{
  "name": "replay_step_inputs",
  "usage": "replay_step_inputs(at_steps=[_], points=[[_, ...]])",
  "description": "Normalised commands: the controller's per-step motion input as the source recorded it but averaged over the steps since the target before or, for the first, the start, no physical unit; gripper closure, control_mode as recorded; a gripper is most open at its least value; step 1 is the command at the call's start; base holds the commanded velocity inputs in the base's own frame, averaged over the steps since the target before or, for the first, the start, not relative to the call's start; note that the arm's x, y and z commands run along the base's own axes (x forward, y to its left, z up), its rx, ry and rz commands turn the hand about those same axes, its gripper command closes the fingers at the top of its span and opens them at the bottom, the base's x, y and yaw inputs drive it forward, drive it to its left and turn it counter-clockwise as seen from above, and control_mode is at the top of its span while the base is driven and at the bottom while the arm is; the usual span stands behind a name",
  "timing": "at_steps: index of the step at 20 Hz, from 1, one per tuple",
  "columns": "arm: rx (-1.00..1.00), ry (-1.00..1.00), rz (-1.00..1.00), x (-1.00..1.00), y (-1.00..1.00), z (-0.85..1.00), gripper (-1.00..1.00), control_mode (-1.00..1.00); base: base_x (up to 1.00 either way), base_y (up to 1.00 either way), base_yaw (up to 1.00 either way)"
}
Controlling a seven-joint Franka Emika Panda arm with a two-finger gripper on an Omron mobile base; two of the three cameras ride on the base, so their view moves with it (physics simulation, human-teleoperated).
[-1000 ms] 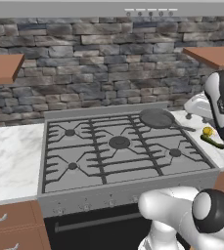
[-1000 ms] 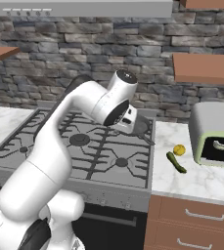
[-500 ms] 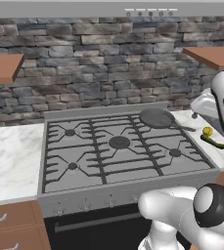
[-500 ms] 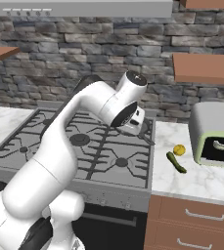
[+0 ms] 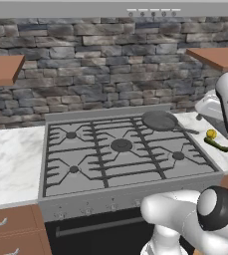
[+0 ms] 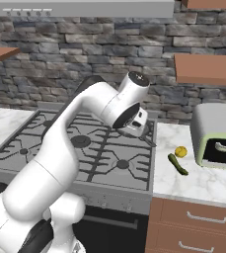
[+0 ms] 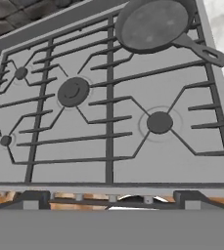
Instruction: Put the squash and lemon in the pan. Then turn on the rear right burner and set the heat to medium.
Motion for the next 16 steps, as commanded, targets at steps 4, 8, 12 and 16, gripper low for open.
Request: replay_step_inputs(at_steps=[4,8,12,16], points=[[0.0,0.0,-0.05,0.0,-0.22,0.0,-1.0,-1.0,0.0,0.0,0.0],[0.0,0.0,-0.04,-0.03,-0.26,0.0,-1.0,-1.0,0.0,0.0,0.0],[0.0,0.0,-0.04,0.0,-0.21,0.0,-1.0,-1.0,0.0,0.0,0.0],[0.0,0.0,-0.03,-0.02,-0.2,-0.01,-1.0,-1.0,0.0,0.0,0.0]])
